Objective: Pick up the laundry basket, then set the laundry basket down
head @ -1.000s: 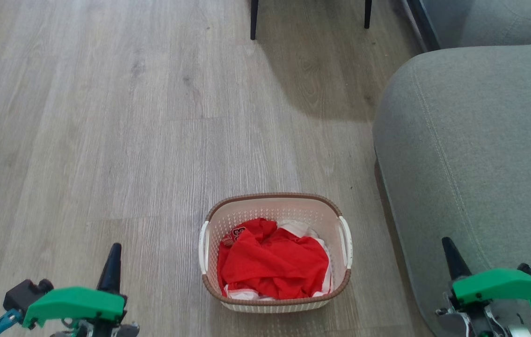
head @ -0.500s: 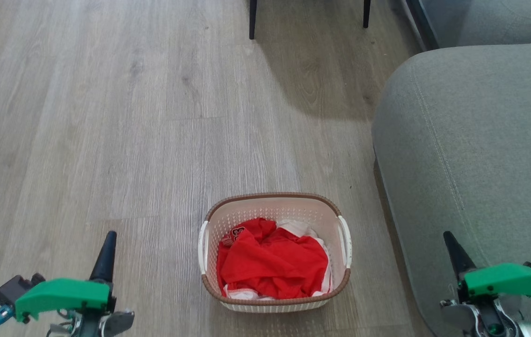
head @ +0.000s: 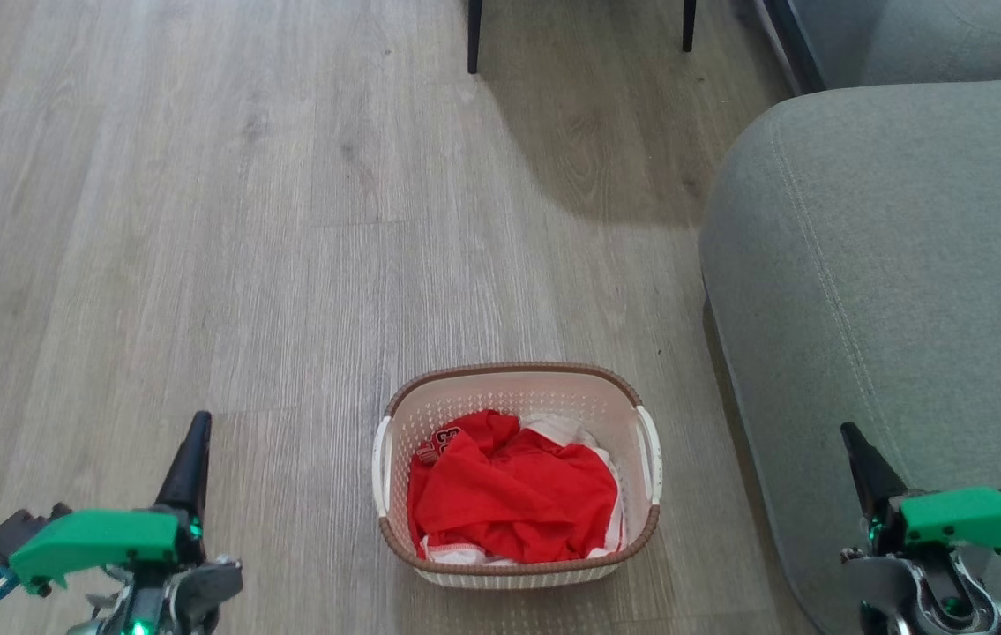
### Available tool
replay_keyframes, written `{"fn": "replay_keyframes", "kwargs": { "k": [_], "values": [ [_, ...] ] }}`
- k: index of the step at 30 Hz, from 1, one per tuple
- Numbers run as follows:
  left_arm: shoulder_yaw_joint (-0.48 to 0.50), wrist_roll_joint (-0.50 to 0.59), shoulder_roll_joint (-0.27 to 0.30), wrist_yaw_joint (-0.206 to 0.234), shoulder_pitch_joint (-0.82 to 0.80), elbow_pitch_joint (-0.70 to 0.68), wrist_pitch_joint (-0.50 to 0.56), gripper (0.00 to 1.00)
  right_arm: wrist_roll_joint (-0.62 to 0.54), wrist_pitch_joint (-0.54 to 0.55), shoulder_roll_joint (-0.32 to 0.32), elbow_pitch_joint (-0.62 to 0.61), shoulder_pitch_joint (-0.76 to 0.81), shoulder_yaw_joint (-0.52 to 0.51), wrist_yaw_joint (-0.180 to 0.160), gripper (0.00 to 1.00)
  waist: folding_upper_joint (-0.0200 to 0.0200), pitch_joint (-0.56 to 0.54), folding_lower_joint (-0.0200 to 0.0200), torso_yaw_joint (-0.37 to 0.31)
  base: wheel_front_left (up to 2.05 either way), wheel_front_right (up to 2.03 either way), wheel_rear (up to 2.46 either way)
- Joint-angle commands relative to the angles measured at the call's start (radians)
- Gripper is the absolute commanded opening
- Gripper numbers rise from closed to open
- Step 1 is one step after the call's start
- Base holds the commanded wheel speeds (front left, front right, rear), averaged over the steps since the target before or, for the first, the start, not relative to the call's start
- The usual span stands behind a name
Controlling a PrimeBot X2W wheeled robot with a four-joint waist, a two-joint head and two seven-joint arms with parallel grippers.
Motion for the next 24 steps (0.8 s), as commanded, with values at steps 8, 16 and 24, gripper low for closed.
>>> {"fn": "replay_keyframes", "kwargs": {
  "k": [8, 16, 24],
  "values": [
    [0.054, -0.114, 0.008, -0.026, -0.075, -0.025, 0.032, 0.00, 0.108, 0.035, -0.019, -0.038, -0.063, -0.005, -0.001, 0.00, 0.0000, 0.000, -0.0001, -0.002, 0.00, 0.00, 0.00],
    [0.062, -0.156, 0.007, -0.032, -0.084, -0.023, 0.044, 0.00, 0.147, 0.047, -0.019, -0.039, -0.067, -0.013, -0.002, 0.00, 0.0000, 0.001, -0.0001, -0.003, 0.00, 0.00, 0.00],
    [0.065, -0.154, 0.005, -0.032, -0.085, -0.023, 0.046, 0.00, 0.144, 0.049, -0.017, -0.039, -0.067, -0.015, -0.002, 0.00, 0.0000, 0.001, -0.0001, -0.003, 0.00, 0.00, 0.00]
  ]
}}
